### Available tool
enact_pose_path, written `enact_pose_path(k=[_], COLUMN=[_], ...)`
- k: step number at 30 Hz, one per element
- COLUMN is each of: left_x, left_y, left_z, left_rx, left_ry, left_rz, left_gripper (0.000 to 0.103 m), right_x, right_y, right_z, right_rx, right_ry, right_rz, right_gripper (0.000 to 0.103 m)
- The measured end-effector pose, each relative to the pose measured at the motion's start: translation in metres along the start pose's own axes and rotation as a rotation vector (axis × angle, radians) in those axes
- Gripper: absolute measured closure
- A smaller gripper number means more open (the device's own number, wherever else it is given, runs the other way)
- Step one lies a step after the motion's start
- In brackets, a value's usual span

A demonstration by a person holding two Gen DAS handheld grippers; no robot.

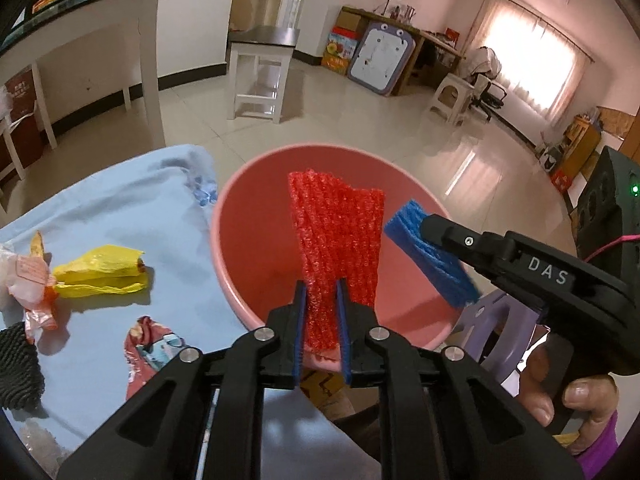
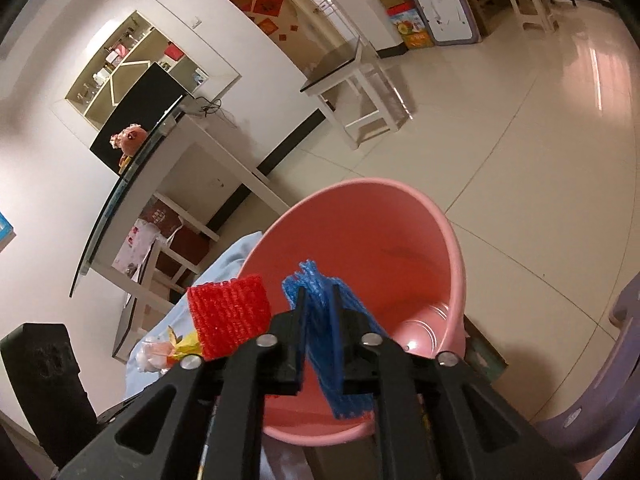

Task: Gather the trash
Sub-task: 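Carry both foam nets over the pink bucket and open both tools, then move both tools back over the table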

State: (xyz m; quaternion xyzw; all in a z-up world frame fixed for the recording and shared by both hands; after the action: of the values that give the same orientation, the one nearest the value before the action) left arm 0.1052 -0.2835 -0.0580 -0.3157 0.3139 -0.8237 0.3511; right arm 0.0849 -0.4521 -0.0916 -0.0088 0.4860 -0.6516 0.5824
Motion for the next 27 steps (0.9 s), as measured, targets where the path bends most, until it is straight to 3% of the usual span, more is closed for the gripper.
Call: enact_pose_path(k=[4, 17, 27], left_x=[-0.002, 0.001, -0.014], left_y=[0.006, -0.025, -0.107], left_z=[0.000, -0.005, -0.004], left_rx=[-0.028, 0.025, 0.162], left_ry=[-0.014, -0.007, 0.002], left_rz=[-0.004, -0.019, -0.003], left_gripper=[0.069, 0.069, 0.069], right_x=[0.002, -0.025, -0.072], right_y=[0.003, -0.034, -0.084], right_z=[0.000, -0.010, -0.032], right_rx=[-0.003, 0.092, 0.175], right_ry=[-0.010, -0.161, -0.264], right_rz=[-0.006, -0.048, -0.024], right_gripper=[0.075, 0.062, 0.056])
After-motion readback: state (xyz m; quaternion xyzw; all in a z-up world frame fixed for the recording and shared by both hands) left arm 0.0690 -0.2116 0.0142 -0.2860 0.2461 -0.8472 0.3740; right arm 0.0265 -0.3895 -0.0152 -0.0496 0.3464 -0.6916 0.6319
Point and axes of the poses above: each gripper's, at about its wrist camera, not at the fingertips, and y roughly the way its jaws point, x to its right, z to its top, the point moved 3 cm from there along y, roughly the way its jaws point, and after that the axes turned 6 degrees about -z, right-handed, at the moved point
